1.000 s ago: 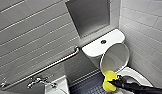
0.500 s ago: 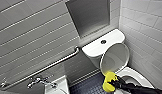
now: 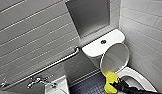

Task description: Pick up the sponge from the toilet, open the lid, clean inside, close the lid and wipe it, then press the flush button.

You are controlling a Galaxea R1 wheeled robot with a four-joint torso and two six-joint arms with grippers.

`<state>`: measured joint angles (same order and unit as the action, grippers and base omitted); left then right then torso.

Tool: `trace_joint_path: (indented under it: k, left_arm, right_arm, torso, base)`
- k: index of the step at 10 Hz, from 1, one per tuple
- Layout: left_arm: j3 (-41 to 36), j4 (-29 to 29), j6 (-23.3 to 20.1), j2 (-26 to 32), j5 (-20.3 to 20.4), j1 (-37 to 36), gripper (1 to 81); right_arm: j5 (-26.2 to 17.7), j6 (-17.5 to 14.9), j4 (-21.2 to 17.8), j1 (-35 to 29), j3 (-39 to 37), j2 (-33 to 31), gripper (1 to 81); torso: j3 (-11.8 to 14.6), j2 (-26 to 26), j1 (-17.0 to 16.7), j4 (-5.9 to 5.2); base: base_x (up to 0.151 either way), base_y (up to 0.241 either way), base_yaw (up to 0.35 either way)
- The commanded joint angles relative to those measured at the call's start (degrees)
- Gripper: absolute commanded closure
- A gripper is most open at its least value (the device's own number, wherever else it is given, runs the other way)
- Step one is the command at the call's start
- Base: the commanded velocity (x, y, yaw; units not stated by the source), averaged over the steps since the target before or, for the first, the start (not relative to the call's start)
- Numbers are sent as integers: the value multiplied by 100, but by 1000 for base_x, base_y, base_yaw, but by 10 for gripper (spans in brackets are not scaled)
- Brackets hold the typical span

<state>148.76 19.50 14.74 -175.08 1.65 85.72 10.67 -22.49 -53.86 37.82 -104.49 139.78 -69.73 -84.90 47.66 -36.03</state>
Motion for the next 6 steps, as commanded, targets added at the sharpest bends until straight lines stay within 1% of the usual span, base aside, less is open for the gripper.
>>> trace_joint_path:
  k: [1, 4, 5, 6]
  left_arm:
    - [65, 9, -50, 183, -455, 107, 10]
    - [65, 9, -50, 166, -446, 107, 10]
    - [65, 9, -50, 166, -446, 107, 10]
    - [65, 9, -59, 166, -446, 107, 10]
  right_arm:
    - [348, -1, 51, 99, 1177, -658, 811]
    - [515, -1, 60, 538, 1343, -1000, 811]
    - [636, -10, 60, 705, 1483, -1192, 811]
    - [821, -10, 155, 899, 1668, -1369, 811]
  torso:
    - [0, 0, 0, 0]
    - [0, 0, 0, 0]
    - [0, 0, 0, 0]
    - [0, 0, 0, 0]
  base:
    - [0, 0, 0]
    - [0, 0, 0]
    - [0, 0, 0]
    - [0, 0, 0]
